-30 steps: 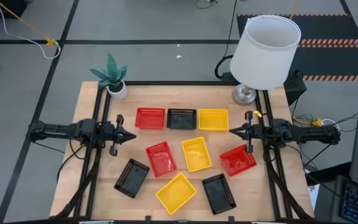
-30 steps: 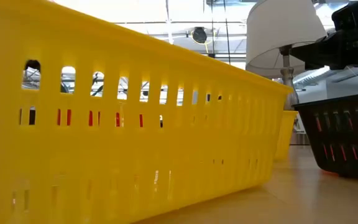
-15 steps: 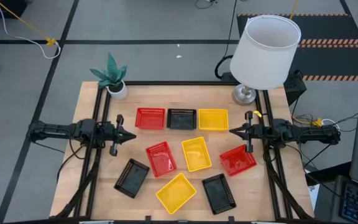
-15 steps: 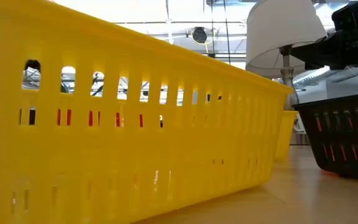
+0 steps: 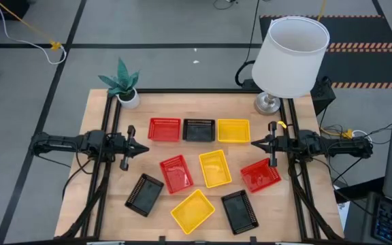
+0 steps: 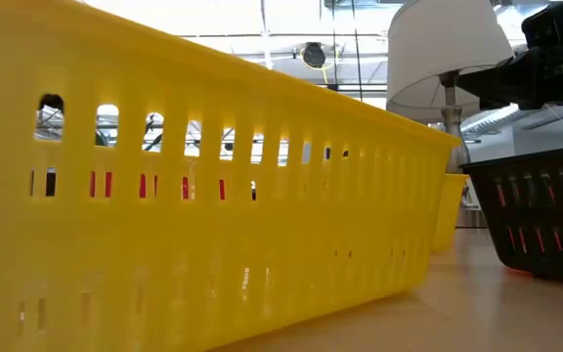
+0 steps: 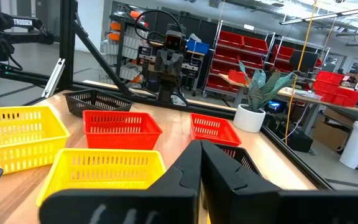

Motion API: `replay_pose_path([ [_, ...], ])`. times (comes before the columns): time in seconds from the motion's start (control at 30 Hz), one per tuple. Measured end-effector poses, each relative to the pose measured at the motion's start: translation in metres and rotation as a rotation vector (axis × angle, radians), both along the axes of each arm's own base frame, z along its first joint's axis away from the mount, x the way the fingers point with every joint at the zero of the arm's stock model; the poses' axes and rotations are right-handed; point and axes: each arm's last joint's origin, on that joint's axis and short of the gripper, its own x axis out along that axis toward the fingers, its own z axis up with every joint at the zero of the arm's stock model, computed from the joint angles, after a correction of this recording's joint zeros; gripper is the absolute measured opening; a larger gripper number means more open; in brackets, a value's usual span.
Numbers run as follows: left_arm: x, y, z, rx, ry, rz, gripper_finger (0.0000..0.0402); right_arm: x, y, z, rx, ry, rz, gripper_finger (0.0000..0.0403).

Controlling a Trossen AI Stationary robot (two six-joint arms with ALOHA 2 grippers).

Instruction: Stack baskets by color

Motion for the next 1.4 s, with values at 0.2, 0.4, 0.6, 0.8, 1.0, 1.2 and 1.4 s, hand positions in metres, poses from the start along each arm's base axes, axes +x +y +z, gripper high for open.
replay_pose_path([
  [0.2,0.0000,0.0000,0.0000,0.000,0.000,0.000,0.0024,0.0000,0.0000,0.0000,0.000,0.000,-0.001,0.0002],
  [0.4,0.0000,0.0000,0.0000,0.000,0.000,0.001,0.0024,0.0000,0.0000,-0.0001,0.000,0.000,0.000,0.0002],
  [0.6,0.0000,0.0000,0.0000,0.000,0.000,0.000,0.0024,0.0000,0.0000,-0.0001,0.000,0.000,0.000,0.0002],
  [0.8,0.0000,0.0000,0.0000,0.000,0.000,0.001,0.0024,0.0000,0.0000,-0.0001,0.000,0.000,-0.001,0.0002],
  [1.0,0.0000,0.0000,0.0000,0.000,0.000,0.001,0.0024,0.0000,0.0000,0.0000,0.003,0.000,0.000,0.0002],
  [1.2,0.0000,0.0000,0.0000,0.000,0.000,0.000,0.0024,0.0000,0.0000,0.0000,0.003,0.000,0.000,0.0002],
  [1.4,0.0000,0.0000,-0.0001,0.000,0.000,0.001,0.0024,-0.0001,0.0002,0.0017,0.057,-0.019,0.005,0.0002],
])
